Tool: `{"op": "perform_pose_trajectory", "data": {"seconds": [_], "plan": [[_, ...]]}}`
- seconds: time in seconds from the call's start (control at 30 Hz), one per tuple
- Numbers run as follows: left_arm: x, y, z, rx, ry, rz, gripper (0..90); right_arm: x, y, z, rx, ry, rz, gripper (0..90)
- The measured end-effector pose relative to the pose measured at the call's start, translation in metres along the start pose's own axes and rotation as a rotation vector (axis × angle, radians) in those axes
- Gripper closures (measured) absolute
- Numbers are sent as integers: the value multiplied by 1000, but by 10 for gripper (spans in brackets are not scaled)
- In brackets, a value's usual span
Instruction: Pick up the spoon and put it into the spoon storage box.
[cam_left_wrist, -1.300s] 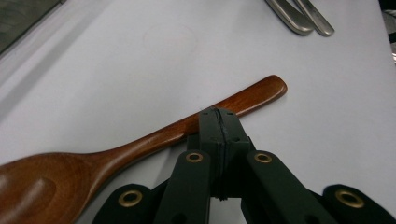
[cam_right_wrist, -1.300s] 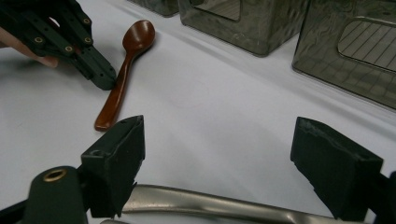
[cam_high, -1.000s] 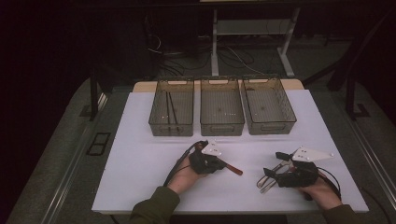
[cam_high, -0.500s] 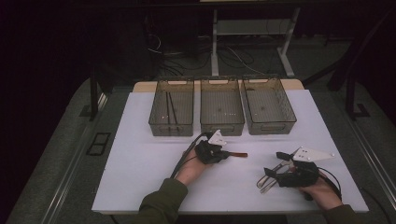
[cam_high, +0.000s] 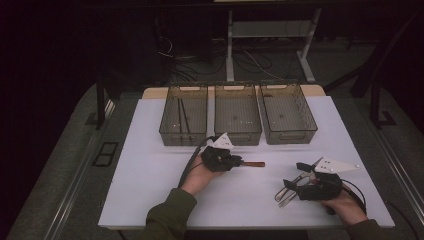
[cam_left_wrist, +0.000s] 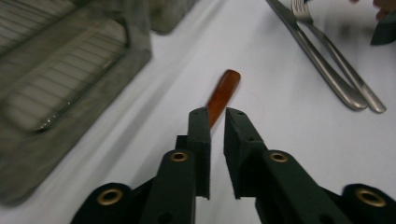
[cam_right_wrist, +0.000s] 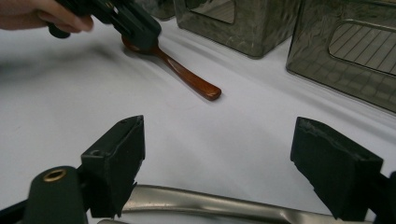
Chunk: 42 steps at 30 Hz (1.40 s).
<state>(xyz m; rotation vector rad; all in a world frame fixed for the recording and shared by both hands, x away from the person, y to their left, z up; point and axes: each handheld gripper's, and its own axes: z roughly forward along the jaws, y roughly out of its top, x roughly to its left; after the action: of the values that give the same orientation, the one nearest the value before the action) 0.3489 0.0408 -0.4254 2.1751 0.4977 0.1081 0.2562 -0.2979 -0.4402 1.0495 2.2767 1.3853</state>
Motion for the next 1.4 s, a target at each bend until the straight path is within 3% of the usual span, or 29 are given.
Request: {"op": "perform_pose_trajectory", "data": {"seconds": [0.17,0.33,0.73,1.03,1.2,1.4], "plan": [[13,-8,-18,-2,36,-39,644,0,0,0,-2,1,-4,172],[26,-18,-25,9,63,-89,517,0,0,0,0,0,-2,172],[39,-29,-25,47,85,-132,433,1,0,1,6,-2,-7,172],[39,-32,-19,91,81,-120,431,1,0,1,7,-3,-10,172],[38,-33,-14,136,79,-81,439,1,0,1,7,-5,-8,172],[34,-32,-13,158,72,-41,470,1,0,1,8,-6,-13,172]]}}
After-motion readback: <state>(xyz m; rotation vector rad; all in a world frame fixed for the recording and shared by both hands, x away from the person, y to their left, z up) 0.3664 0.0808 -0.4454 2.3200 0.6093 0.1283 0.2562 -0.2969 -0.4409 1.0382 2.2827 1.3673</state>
